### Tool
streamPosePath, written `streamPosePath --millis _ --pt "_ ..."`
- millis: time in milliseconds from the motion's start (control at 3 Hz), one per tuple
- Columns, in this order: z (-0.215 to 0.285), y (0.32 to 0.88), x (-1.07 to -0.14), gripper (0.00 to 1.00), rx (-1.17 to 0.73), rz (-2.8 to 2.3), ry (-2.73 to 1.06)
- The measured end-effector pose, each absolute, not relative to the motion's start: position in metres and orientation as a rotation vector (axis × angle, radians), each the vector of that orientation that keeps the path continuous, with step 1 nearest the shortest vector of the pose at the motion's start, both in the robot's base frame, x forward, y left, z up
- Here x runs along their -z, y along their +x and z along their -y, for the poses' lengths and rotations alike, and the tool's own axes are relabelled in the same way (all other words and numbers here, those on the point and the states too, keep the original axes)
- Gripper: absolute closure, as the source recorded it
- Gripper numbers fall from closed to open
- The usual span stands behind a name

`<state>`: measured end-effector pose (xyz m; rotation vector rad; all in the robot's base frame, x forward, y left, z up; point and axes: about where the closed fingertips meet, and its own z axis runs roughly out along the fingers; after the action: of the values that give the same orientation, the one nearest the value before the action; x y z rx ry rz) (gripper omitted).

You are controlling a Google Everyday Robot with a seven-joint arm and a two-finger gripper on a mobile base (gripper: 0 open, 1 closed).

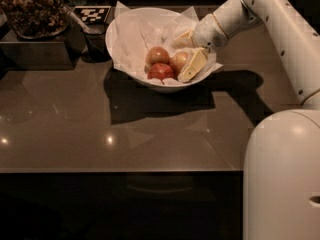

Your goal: Pick apple from white bowl

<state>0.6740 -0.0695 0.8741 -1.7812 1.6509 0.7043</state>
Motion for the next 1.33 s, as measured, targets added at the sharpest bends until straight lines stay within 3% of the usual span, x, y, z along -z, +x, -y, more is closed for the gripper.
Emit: streamPosePath --millis 333,1333 --pt "0.072 0.673 -0.867 0.16 -0.716 -1.666 -1.783" --pt "0.075 0.673 -0.856 0.81 -0.721 -1.687 -1.776"
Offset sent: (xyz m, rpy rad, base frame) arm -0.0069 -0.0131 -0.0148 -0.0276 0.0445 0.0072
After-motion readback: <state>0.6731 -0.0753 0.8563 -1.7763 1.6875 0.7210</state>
